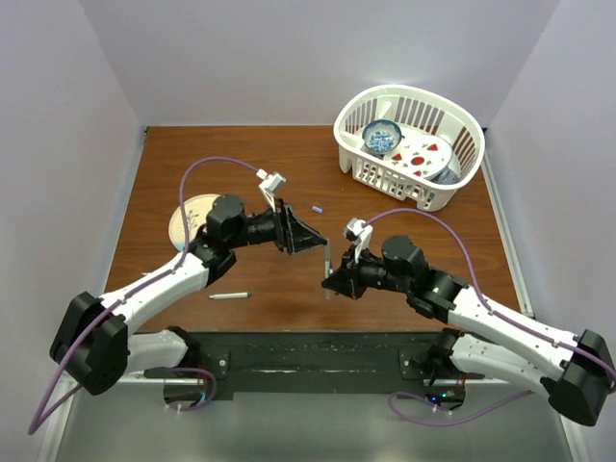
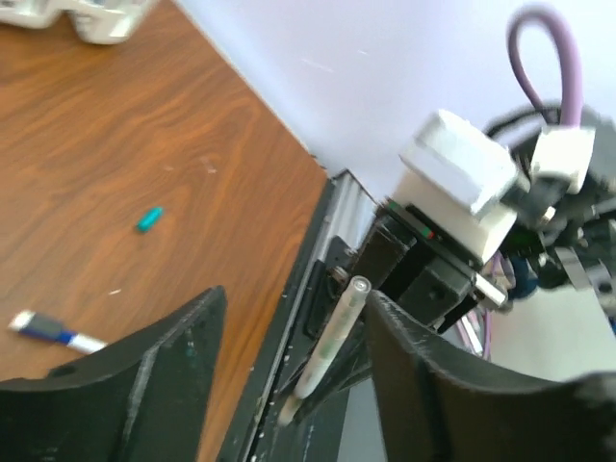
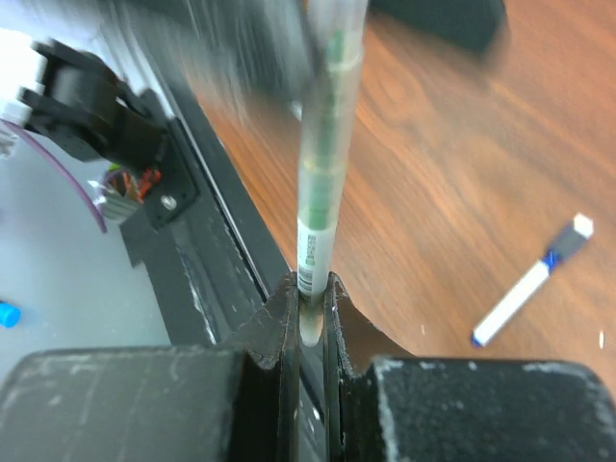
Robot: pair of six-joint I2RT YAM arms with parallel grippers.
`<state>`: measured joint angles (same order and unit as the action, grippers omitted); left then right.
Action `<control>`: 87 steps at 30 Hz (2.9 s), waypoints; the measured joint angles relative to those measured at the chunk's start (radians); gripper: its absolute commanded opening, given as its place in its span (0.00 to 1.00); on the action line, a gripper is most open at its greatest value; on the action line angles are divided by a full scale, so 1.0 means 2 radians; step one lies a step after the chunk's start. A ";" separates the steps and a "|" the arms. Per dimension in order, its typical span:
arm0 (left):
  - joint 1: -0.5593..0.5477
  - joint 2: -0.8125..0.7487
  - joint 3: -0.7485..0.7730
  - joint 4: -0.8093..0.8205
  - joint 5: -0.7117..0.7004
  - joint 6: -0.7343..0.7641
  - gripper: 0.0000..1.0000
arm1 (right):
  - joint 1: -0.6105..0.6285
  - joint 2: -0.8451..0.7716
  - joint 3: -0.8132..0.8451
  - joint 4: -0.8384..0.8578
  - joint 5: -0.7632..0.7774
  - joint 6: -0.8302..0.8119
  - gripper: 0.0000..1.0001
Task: Insert the pens into the pen caps
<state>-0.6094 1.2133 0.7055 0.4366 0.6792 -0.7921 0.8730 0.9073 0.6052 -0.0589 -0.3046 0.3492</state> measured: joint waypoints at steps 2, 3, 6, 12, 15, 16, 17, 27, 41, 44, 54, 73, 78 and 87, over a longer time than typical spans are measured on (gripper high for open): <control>0.024 0.000 0.009 -0.025 -0.002 0.004 0.75 | -0.001 -0.010 -0.015 -0.009 0.006 0.003 0.00; 0.040 0.000 0.017 -0.044 -0.007 0.009 0.78 | -0.001 -0.013 -0.019 -0.019 0.013 0.003 0.00; 0.077 0.000 0.053 -0.113 -0.043 0.035 0.96 | 0.000 -0.001 -0.013 -0.056 0.039 0.000 0.00; 0.095 -0.027 0.119 -0.274 -0.199 0.089 1.00 | -0.010 0.113 0.045 -0.134 0.104 -0.019 0.00; 0.095 -0.047 0.122 -0.336 -0.286 0.101 1.00 | -0.022 0.169 0.069 -0.158 0.127 -0.025 0.00; 0.095 -0.052 0.122 -0.357 -0.318 0.101 1.00 | -0.026 0.188 0.077 -0.165 0.136 -0.027 0.00; 0.095 -0.055 0.121 -0.372 -0.342 0.102 1.00 | -0.031 0.203 0.082 -0.170 0.144 -0.029 0.00; 0.096 -0.086 0.077 -0.462 -0.482 0.055 0.93 | -0.076 0.308 0.111 -0.173 0.145 -0.035 0.09; 0.096 -0.101 -0.017 -0.633 -0.426 -0.256 0.80 | -0.093 0.338 0.120 -0.137 0.116 -0.005 0.26; 0.096 -0.115 -0.057 -0.647 -0.404 -0.308 0.79 | -0.093 0.338 0.120 -0.130 0.115 0.001 0.27; 0.096 -0.124 -0.104 -0.653 -0.403 -0.449 0.73 | -0.094 0.332 0.110 -0.118 0.115 0.007 0.28; 0.096 -0.039 -0.083 -0.645 -0.419 -0.506 0.50 | -0.096 0.219 0.096 -0.138 0.117 0.006 0.34; 0.096 -0.017 -0.076 -0.635 -0.413 -0.496 0.17 | -0.096 0.174 0.095 -0.142 0.117 0.006 0.34; 0.078 -0.002 -0.069 -0.597 -0.408 -0.438 0.00 | -0.096 0.121 0.084 -0.141 0.114 0.012 0.36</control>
<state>-0.4534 1.2095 0.5678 -0.7567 -0.1364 -1.6676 0.6811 1.1496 0.7727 -0.3412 -0.0757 0.3729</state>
